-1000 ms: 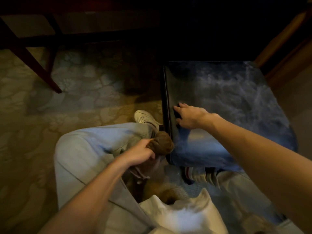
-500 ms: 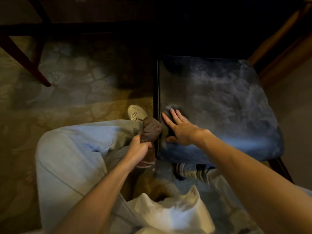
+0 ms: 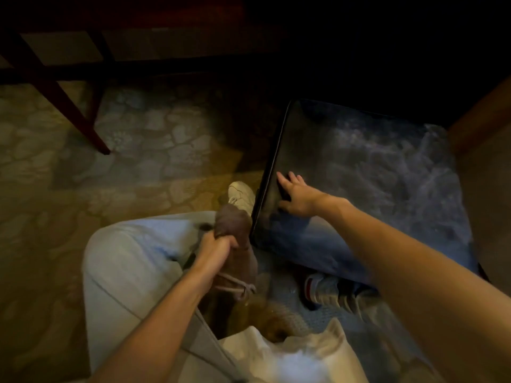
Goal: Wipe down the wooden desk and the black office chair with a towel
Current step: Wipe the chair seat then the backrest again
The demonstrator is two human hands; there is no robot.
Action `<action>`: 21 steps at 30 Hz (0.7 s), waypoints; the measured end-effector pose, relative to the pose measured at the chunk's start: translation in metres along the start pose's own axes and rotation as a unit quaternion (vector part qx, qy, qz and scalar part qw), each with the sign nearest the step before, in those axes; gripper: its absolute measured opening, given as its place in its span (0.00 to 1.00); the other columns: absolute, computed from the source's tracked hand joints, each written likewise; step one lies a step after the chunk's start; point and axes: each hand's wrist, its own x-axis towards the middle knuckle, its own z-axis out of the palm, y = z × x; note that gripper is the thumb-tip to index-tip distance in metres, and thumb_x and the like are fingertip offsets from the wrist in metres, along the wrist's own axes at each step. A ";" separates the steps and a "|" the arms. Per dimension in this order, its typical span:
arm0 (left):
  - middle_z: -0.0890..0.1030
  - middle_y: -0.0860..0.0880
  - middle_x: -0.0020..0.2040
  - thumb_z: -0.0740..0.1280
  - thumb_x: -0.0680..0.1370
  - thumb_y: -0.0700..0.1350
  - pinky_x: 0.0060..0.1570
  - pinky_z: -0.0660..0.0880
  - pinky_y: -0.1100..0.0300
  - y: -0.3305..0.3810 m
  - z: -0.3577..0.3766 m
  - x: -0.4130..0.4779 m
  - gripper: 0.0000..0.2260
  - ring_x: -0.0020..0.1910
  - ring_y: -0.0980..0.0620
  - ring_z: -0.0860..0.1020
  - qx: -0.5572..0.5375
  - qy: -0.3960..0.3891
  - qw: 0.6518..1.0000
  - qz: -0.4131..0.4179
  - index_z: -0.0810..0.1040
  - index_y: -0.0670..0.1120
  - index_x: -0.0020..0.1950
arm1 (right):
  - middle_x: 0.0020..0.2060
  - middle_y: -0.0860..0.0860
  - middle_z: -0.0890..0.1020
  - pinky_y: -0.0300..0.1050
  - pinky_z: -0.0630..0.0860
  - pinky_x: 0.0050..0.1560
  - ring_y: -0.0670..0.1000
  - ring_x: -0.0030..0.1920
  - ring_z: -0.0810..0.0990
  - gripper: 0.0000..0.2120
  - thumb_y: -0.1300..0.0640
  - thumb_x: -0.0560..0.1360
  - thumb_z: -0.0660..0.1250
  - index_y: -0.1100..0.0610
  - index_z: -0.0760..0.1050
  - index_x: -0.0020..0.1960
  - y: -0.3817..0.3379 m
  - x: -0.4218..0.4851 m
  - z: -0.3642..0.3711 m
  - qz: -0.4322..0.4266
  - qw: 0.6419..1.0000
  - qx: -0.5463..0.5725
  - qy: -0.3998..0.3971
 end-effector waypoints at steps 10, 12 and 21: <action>0.81 0.47 0.54 0.65 0.81 0.44 0.50 0.71 0.53 -0.001 0.025 0.036 0.11 0.51 0.49 0.80 0.051 -0.037 0.998 0.005 0.74 0.51 0.64 | 0.81 0.57 0.33 0.57 0.42 0.80 0.60 0.81 0.34 0.39 0.44 0.85 0.58 0.47 0.32 0.82 0.029 0.002 0.020 0.016 0.995 -0.098 -0.027; 0.81 0.49 0.54 0.65 0.81 0.43 0.53 0.70 0.52 -0.013 0.028 0.029 0.13 0.51 0.51 0.79 0.044 -0.027 0.999 0.002 0.74 0.52 0.66 | 0.81 0.57 0.32 0.57 0.41 0.80 0.60 0.81 0.34 0.40 0.43 0.85 0.58 0.46 0.31 0.82 0.029 0.004 0.017 0.017 0.994 -0.099 -0.046; 0.86 0.42 0.50 0.74 0.66 0.50 0.55 0.81 0.41 0.032 -0.006 0.008 0.21 0.48 0.41 0.85 -0.020 -0.011 1.000 0.013 0.81 0.48 0.58 | 0.83 0.57 0.45 0.56 0.49 0.80 0.61 0.82 0.44 0.35 0.50 0.85 0.61 0.49 0.44 0.84 0.022 -0.012 0.003 0.012 1.000 -0.016 -0.009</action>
